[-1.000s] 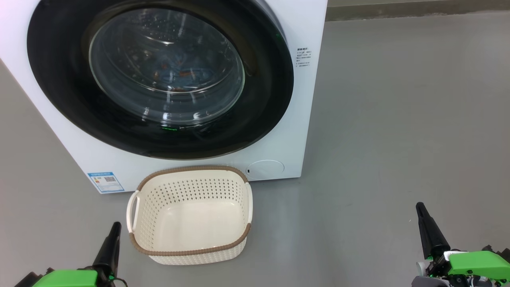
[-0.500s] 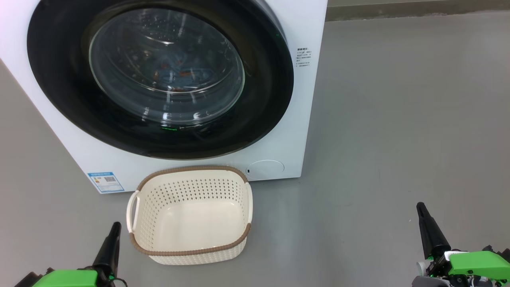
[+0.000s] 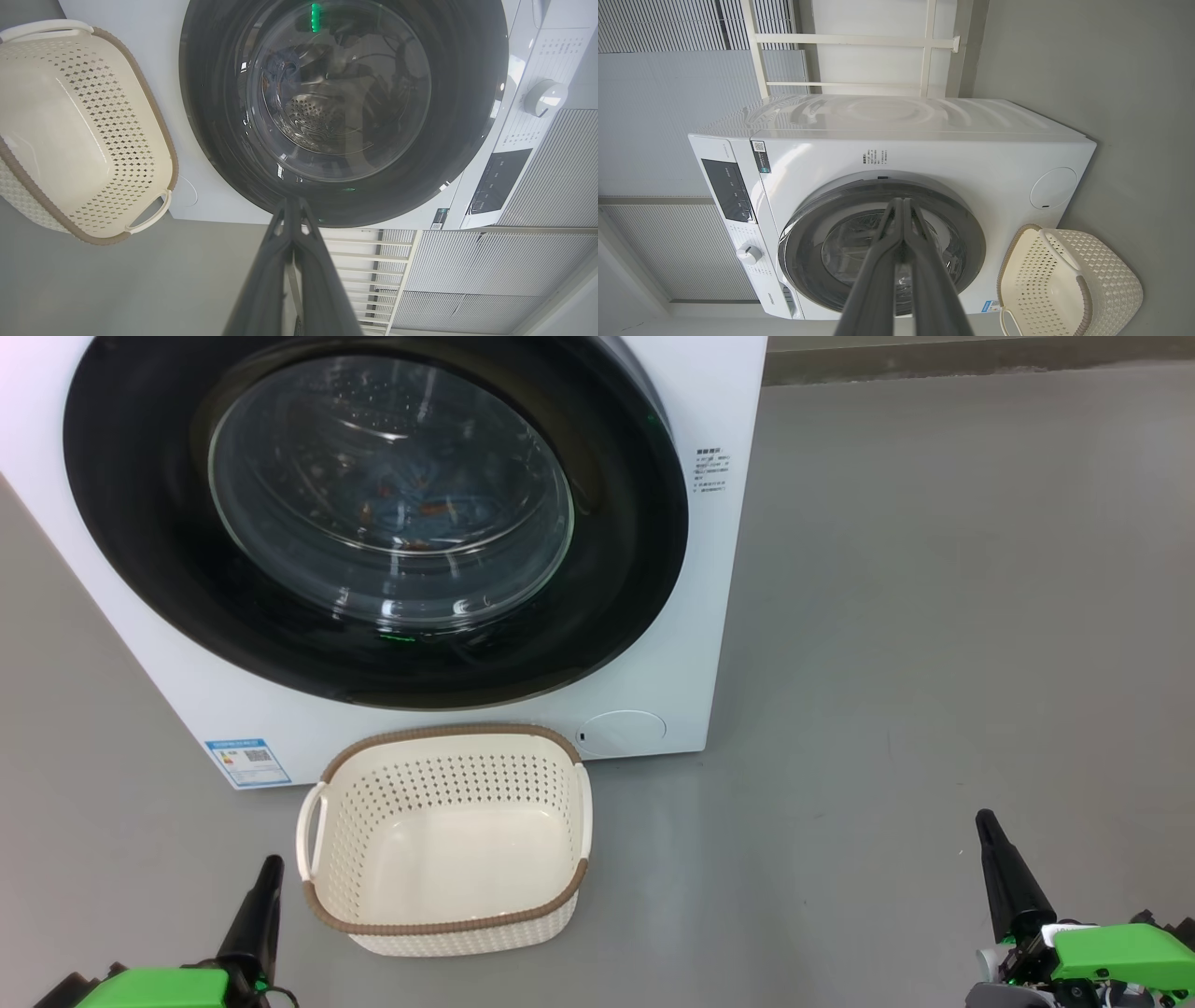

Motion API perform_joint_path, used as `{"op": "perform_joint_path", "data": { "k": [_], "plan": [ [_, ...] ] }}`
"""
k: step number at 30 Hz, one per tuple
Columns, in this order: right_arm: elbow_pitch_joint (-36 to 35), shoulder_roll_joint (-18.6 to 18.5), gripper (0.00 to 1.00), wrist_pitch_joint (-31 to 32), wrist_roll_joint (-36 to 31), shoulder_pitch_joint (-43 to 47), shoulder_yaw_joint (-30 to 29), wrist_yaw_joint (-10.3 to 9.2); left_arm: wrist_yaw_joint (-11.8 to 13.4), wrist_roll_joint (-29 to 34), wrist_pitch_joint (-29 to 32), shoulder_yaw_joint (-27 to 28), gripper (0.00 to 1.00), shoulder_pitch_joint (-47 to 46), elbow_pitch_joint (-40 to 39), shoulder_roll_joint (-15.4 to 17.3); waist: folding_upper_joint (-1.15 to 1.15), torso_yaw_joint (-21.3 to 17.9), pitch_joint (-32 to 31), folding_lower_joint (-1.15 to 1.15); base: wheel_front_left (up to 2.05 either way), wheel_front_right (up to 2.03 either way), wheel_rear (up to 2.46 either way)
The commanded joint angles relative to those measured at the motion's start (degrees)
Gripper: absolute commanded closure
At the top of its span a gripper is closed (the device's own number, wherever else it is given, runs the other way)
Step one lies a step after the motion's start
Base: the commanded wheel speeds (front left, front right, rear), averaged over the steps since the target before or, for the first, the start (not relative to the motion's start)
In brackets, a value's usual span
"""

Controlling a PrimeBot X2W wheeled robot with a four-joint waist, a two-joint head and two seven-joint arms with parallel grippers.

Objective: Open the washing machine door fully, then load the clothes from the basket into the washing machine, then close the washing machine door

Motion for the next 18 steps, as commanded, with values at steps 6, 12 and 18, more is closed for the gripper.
{"op": "perform_joint_path", "data": {
  "k": [6, 12, 18],
  "plan": [
    [-1.42, -0.08, 1.00, 0.37, 0.01, -2.29, 1.09, 0.09, -0.42, -0.48, 0.34, 1.97, 1.00, -2.34, -1.17, 1.09, 0.00, 0.00, 0.00, 0.00, 0.00, 0.00, 0.00],
    [-1.41, -0.05, 1.00, 0.40, -0.02, -2.29, 1.05, 0.09, -0.42, -0.48, 0.34, 1.97, 1.00, -2.34, -1.17, 1.09, 0.00, 0.00, 0.00, 0.00, 0.00, 0.00, 0.00],
    [-1.41, -0.03, 1.00, 0.43, -0.05, -2.29, 1.02, 0.09, -0.42, -0.48, 0.34, 1.97, 1.00, -2.34, -1.17, 1.09, 0.00, 0.00, 0.00, 0.00, 0.00, 0.00, 0.00]
  ]
}}
